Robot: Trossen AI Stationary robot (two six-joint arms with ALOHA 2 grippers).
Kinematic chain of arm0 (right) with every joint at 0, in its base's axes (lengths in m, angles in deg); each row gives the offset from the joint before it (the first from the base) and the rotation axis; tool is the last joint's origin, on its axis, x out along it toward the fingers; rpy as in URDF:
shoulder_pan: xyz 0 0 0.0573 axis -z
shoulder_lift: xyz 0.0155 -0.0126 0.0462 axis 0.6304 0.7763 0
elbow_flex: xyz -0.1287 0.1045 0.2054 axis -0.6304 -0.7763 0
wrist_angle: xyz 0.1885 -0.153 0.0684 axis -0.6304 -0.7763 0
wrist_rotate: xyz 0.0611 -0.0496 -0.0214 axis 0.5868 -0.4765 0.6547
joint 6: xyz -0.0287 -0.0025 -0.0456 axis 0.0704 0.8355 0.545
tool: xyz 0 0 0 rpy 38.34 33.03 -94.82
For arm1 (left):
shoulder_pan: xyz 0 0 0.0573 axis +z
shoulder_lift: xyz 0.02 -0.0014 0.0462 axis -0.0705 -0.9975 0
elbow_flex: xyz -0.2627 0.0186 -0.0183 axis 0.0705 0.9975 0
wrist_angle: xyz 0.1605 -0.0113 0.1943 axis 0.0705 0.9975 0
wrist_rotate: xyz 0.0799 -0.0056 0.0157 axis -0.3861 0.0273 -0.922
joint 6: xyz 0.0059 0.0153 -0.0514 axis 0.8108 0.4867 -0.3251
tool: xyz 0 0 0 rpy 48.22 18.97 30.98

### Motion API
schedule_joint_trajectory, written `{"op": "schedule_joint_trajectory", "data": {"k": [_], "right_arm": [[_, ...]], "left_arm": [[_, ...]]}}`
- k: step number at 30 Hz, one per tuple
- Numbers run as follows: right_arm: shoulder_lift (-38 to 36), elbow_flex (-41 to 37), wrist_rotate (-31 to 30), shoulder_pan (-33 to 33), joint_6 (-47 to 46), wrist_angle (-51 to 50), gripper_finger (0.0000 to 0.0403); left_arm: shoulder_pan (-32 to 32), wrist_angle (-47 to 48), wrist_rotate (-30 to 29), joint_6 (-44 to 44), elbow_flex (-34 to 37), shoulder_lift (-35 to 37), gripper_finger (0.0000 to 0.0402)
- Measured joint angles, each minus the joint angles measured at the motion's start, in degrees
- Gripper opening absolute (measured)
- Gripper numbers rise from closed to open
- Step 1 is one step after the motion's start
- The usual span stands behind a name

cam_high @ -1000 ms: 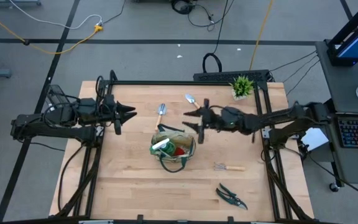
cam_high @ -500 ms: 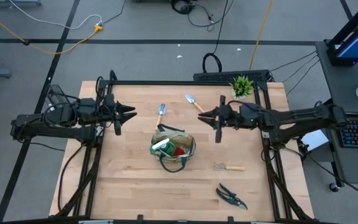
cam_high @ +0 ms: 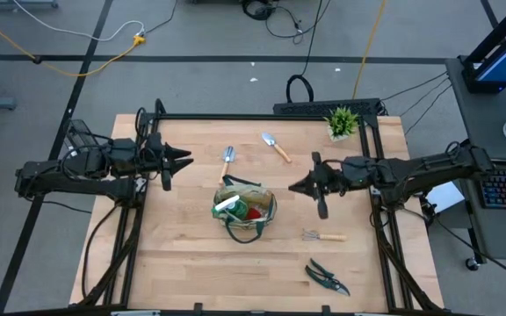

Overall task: Pick & Place Garden tools in Gardening bag
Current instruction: Put the right brown trowel into the white gardening bag

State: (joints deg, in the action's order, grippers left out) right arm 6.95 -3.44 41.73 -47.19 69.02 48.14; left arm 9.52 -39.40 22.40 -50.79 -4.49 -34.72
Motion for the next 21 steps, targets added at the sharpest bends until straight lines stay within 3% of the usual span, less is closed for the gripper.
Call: {"op": "schedule_joint_trajectory", "data": {"k": [6,21], "right_arm": [[-0.7,0.0,2.4,-3.3,-1.8,-6.6,0.0001],[-0.7,0.0,1.2,-5.8,2.0,-8.5,0.0000]], "left_arm": [[0.0,0.0,0.0,-0.1,0.0,0.0,0.0129],[0.0,0.0,-0.1,-0.2,0.0,0.0,0.0129]]}}
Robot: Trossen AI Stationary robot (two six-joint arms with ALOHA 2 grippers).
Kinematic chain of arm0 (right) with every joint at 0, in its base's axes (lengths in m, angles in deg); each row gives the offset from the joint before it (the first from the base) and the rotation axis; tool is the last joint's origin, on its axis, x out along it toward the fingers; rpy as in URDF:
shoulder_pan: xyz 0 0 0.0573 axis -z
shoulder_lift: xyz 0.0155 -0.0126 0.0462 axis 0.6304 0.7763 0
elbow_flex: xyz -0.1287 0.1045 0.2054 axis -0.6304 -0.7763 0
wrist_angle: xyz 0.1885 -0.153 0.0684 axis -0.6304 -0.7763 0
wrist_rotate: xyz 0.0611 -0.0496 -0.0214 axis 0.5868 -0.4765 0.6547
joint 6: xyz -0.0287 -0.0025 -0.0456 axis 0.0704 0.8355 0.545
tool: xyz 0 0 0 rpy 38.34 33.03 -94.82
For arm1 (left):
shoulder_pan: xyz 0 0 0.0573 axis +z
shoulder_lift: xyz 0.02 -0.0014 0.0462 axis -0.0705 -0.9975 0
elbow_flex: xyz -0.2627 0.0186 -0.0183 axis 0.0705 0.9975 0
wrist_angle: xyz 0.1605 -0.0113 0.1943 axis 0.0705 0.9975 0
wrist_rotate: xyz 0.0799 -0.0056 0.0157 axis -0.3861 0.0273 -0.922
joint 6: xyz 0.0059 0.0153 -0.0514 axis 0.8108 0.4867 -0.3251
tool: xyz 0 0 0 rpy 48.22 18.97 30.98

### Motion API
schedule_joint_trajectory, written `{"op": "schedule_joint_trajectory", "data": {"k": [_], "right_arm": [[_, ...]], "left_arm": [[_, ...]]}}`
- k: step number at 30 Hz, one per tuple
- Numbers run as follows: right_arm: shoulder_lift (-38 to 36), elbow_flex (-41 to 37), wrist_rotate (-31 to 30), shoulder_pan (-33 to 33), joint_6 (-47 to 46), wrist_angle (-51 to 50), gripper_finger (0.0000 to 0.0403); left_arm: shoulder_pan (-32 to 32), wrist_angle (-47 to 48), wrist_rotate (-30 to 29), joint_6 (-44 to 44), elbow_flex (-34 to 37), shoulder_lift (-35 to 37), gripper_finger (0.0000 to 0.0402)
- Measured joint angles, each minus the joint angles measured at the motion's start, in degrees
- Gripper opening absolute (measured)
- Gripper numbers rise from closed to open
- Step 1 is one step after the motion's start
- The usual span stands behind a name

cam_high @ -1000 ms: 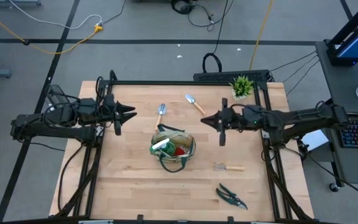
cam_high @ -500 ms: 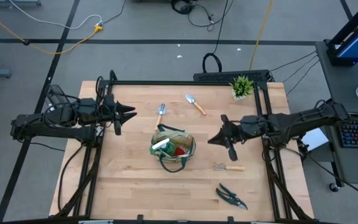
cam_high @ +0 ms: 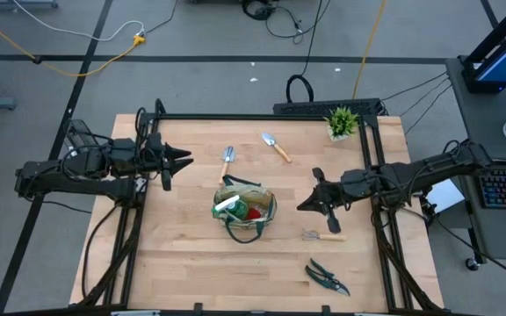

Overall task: Pick & Place Garden tools in Gardening bag
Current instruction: Put the right brown trowel into the white gardening bag

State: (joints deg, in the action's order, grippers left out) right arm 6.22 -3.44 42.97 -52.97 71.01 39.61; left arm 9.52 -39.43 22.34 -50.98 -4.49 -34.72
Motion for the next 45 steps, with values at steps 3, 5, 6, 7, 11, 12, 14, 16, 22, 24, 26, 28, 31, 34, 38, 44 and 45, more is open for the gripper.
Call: {"op": "schedule_joint_trajectory", "data": {"k": [3,5,6,7,11,12,14,16,22,24,26,28,31,34,38,44,45], "right_arm": [[0.0,0.0,-3.4,1.9,0.0,-0.7,0.0000],[0.0,0.0,-5.6,3.8,-0.2,-1.3,0.0000],[0.1,0.0,-6.4,4.9,-0.3,-1.2,0.0000],[0.4,0.0,-6.8,6.1,-0.3,-1.1,0.0000],[1.7,0.0,-6.5,11.5,-0.9,-0.6,0.0000],[2.2,0.1,-6.5,12.9,-1.1,-0.2,0.0000],[3.2,0.1,-6.5,15.6,-1.6,-0.8,0.0000],[4.6,0.1,-6.4,18.3,-1.7,-0.1,0.0000],[9.9,0.1,-3.1,26.3,-1.5,0.5,0.0000],[12.1,0.0,-1.9,29.0,-1.4,1.1,0.0000],[14.2,0.0,-1.8,31.2,-2.1,2.0,0.0000],[16.0,0.0,-1.6,33.1,-2.3,4.0,0.0000],[18.8,0.0,1.9,36.0,-2.7,7.2,0.0004],[21.8,0.0,4.2,38.2,-4.7,10.0,0.0018],[25.0,0.4,4.2,40.2,-6.9,10.3,0.0051],[30.1,4.6,7.2,41.5,-8.1,9.6,0.0116],[30.8,5.4,7.2,41.6,-8.4,8.6,0.0126]], "left_arm": [[0.0,0.0,0.0,0.0,0.0,0.0,0.0129],[0.0,0.0,0.0,-0.2,0.0,0.0,0.0129],[0.0,0.0,0.0,-0.2,0.0,0.0,0.0129],[0.0,0.0,0.0,-0.2,0.0,0.0,0.0129],[0.0,0.0,-0.7,-0.2,0.0,0.0,0.0129],[0.0,0.0,-1.2,-0.2,0.0,0.0,0.0129],[0.0,0.0,-2.5,-0.2,0.0,0.0,0.0129],[0.1,0.0,-4.0,0.2,0.0,0.0,0.0129],[0.2,-0.1,-9.1,0.4,0.0,0.0,0.0129],[0.2,-0.1,-9.9,0.2,0.0,0.0,0.0129],[0.2,-0.1,-10.9,0.1,0.0,0.0,0.0129],[0.2,-0.1,-11.7,0.0,0.0,0.0,0.0129],[0.2,-0.1,-12.5,-0.1,0.0,0.0,0.0129],[0.2,-0.1,-12.5,-0.1,0.0,0.0,0.0129],[0.2,-0.1,-12.5,0.0,0.0,0.0,0.0129],[0.5,-0.3,-12.6,0.9,0.0,0.0,0.0129],[0.7,-0.3,-12.6,0.9,0.0,0.0,0.0129]]}}
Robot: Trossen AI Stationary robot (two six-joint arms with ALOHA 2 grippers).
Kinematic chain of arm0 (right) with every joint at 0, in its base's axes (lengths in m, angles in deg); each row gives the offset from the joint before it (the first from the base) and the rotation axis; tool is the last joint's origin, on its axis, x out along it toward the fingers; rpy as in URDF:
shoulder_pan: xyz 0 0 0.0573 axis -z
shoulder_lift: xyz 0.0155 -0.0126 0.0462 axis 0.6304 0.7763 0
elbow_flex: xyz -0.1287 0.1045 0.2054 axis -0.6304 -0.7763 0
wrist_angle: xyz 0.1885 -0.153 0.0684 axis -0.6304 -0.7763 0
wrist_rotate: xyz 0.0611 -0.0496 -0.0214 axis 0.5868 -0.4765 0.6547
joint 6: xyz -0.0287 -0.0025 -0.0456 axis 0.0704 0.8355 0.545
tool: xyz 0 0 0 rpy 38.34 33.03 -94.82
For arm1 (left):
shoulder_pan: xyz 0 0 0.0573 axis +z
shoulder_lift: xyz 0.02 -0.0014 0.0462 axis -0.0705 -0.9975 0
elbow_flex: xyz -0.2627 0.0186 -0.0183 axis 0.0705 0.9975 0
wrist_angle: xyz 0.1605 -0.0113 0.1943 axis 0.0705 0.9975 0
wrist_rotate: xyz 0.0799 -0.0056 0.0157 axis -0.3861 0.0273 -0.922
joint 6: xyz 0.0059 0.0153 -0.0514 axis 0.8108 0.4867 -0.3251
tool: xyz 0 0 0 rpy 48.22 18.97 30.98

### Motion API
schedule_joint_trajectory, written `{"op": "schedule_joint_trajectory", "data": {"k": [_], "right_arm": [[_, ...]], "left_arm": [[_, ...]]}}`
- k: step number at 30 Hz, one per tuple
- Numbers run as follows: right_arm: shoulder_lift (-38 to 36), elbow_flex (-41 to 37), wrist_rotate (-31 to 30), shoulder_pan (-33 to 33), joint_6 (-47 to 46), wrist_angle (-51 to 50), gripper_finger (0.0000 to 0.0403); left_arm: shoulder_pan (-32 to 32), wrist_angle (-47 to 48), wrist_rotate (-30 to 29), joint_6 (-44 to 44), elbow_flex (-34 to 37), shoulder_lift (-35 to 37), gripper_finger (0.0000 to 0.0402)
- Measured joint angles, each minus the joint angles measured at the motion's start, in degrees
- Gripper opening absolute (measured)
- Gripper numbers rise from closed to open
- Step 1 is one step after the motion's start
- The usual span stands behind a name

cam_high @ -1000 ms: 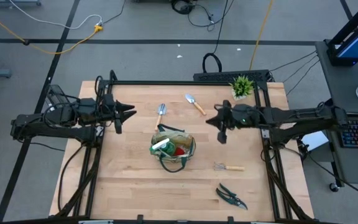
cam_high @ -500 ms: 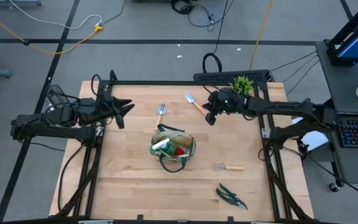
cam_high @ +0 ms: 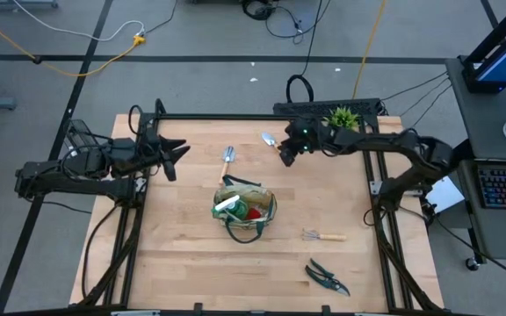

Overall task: Pick & Place Garden tools in Gardening bag
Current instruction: Put the right brown trowel into the white gardening bag

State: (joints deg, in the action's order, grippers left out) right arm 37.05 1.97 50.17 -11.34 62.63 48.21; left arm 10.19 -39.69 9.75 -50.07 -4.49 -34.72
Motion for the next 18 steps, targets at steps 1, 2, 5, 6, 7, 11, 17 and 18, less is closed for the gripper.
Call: {"op": "schedule_joint_trajectory", "data": {"k": [1,2,5,6,7,11,17,18], "right_arm": [[0.8,0.9,0.0,0.1,-0.1,-1.3,0.0136],[1.7,2.2,0.0,0.3,0.0,-2.6,0.0144],[4.3,5.7,-0.2,0.6,0.0,-8.1,0.0165],[5.0,6.7,-0.2,0.8,0.2,-10.4,0.0170],[5.7,7.6,-0.2,0.8,0.9,-12.3,0.0174],[7.4,10.0,-0.3,0.7,6.6,-17.7,0.0177],[7.4,13.1,-0.8,0.7,17.0,-27.1,0.0175],[7.4,13.5,-1.7,0.8,17.9,-28.5,0.0175]], "left_arm": [[0.1,0.0,0.0,0.0,0.0,0.0,0.0129],[0.4,0.0,0.0,0.0,0.0,0.0,0.0129],[0.6,0.0,0.0,0.0,0.0,0.0,0.0129],[0.7,0.0,0.0,0.0,0.0,0.0,0.0129],[0.6,0.0,0.0,0.2,0.0,0.0,0.0129],[0.6,0.0,0.2,0.5,0.0,0.0,0.0129],[0.6,0.0,0.4,0.6,0.0,0.0,0.0129],[0.6,0.0,0.5,0.6,0.0,0.0,0.0129]]}}
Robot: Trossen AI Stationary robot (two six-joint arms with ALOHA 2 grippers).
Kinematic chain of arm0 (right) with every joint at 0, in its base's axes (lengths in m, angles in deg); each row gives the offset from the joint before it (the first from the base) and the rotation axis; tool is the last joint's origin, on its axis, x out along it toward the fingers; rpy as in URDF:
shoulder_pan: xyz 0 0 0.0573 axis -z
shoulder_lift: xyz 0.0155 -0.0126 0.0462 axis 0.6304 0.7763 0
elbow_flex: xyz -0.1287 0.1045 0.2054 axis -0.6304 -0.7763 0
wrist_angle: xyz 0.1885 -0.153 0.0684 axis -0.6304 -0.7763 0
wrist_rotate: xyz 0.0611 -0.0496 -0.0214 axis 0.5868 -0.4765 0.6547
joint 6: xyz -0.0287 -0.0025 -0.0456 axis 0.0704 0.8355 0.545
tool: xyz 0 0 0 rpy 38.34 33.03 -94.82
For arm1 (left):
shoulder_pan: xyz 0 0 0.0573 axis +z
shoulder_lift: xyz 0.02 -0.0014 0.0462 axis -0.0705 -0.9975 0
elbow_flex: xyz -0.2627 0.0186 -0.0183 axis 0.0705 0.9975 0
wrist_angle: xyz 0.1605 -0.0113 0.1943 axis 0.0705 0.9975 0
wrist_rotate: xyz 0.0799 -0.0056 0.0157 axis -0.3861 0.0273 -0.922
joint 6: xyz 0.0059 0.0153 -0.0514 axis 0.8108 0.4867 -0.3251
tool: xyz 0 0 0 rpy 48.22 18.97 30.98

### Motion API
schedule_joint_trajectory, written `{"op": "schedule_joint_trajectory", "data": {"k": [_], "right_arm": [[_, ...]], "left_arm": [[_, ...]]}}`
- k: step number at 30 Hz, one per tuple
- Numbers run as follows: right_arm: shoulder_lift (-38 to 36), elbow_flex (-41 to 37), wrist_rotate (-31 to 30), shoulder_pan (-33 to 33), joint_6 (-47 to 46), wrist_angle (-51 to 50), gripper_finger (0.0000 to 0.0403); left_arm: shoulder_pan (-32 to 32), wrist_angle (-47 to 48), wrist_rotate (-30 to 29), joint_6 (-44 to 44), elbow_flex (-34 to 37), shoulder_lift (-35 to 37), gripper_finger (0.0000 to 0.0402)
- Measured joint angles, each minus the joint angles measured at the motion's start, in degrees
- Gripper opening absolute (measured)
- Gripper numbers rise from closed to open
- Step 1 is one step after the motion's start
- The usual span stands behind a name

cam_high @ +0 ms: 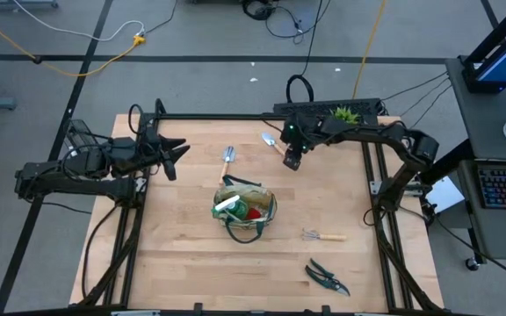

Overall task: Pick & Place Garden tools in Gardening bag
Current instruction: Put the right brown trowel into the white gardening bag

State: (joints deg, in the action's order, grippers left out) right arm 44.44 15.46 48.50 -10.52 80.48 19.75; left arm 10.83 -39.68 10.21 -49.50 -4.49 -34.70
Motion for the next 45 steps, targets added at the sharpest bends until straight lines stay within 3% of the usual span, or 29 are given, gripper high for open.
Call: {"op": "schedule_joint_trajectory", "data": {"k": [21,35,45], "right_arm": [[5.8,0.4,4.6,2.4,-7.3,4.5,0.0180],[11.1,0.5,4.0,2.1,-8.8,7.4,0.0180],[13.5,0.7,-1.0,1.0,-7.8,4.1,0.0165]], "left_arm": [[0.0,-0.1,-0.4,0.3,0.0,0.0,0.0129],[0.0,-0.1,-0.4,-0.2,0.0,0.0,0.0129],[0.0,-0.1,-1.2,-0.1,0.0,0.0,0.0129]]}}
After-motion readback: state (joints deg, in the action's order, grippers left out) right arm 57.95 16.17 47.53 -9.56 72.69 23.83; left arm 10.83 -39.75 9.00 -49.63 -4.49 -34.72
